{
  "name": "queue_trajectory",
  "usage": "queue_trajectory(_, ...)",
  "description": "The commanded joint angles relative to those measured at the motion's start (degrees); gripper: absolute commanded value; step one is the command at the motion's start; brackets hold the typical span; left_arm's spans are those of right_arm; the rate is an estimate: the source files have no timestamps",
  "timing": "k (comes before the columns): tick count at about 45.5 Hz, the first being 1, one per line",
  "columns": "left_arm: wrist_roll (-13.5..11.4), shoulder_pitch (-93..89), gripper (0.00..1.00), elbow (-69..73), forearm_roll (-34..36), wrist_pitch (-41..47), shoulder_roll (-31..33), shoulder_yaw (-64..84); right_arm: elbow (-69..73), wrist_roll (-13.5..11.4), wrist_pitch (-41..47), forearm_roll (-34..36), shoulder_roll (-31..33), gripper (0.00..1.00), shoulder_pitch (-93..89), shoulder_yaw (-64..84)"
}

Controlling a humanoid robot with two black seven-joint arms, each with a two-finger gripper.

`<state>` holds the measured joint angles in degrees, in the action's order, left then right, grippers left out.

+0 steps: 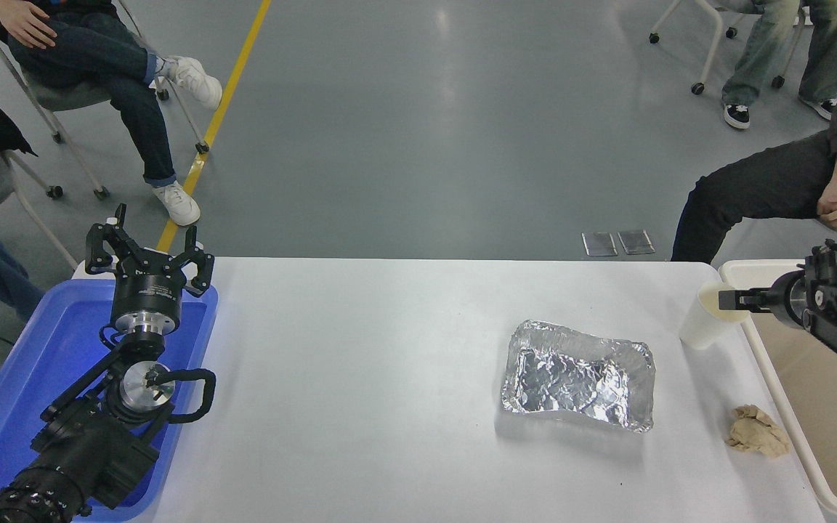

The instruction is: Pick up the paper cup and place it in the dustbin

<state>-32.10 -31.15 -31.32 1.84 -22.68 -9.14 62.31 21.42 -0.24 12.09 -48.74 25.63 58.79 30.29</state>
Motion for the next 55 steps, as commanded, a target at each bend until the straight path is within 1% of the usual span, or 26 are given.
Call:
queue_trajectory(1,0.02,-0.05,0.99,0.03,0.0,0.0,0.0,0.0,-1.65,-2.22,-1.37,-0.04,-1.28,0.97,-2.72,-6.65)
queue_trajectory(3,0.02,-0.05,0.99,0.03,0.0,0.0,0.0,0.0,-1.65,-2.31,-1.37,-0.04,-1.37,0.97,-2.8,-7.0)
queue_trajectory(7,0.02,-0.05,0.99,0.03,0.0,0.0,0.0,0.0,-1.56,-2.48,-1.28,-0.04,-1.46,0.92,-2.8,-7.18)
queue_trajectory(11,0.02,-0.05,0.99,0.03,0.0,0.0,0.0,0.0,-1.56,-2.48,-1.28,0.05,-1.46,0.84,-2.8,-7.27)
queue_trajectory(13,0.02,-0.05,0.99,0.03,0.0,0.0,0.0,0.0,-1.56,-2.48,-1.11,0.14,-1.46,0.76,-2.89,-7.27)
queue_trajectory(16,0.02,-0.05,0.99,0.03,0.0,0.0,0.0,0.0,-1.56,-2.57,-1.02,0.05,-1.55,0.6,-3.42,-7.27)
queue_trajectory(18,0.02,-0.05,0.99,0.03,0.0,0.0,0.0,0.0,-1.47,-2.74,-1.02,0.05,-1.55,0.54,-3.51,-7.27)
queue_trajectory(19,0.02,-0.05,0.99,0.03,0.0,0.0,0.0,0.0,-1.47,-3.09,-0.93,0.05,-1.55,0.49,-3.59,-7.27)
queue_trajectory(22,0.02,-0.05,0.99,0.03,0.0,0.0,0.0,0.0,-1.47,-3.45,-0.93,0.14,-1.55,0.37,-3.86,-7.27)
queue_trajectory(26,0.02,-0.05,0.99,-0.05,0.0,0.0,0.0,0.0,-1.38,-3.54,-0.93,0.23,-1.55,0.28,-4.21,-7.35)
queue_trajectory(32,0.02,-0.05,0.99,0.03,0.0,0.0,0.0,0.0,-1.12,-3.54,-0.58,0.32,-1.46,0.0,-4.47,-8.84)
queue_trajectory(46,0.02,-0.05,0.99,0.03,0.0,0.0,0.0,0.0,-0.59,-3.45,-0.14,0.76,-1.64,0.0,-3.95,-9.73)
queue_trajectory(55,0.02,-0.05,0.99,0.03,0.0,0.0,0.0,0.0,1.51,-3.36,2.93,0.93,-1.2,0.0,-0.26,-9.73)
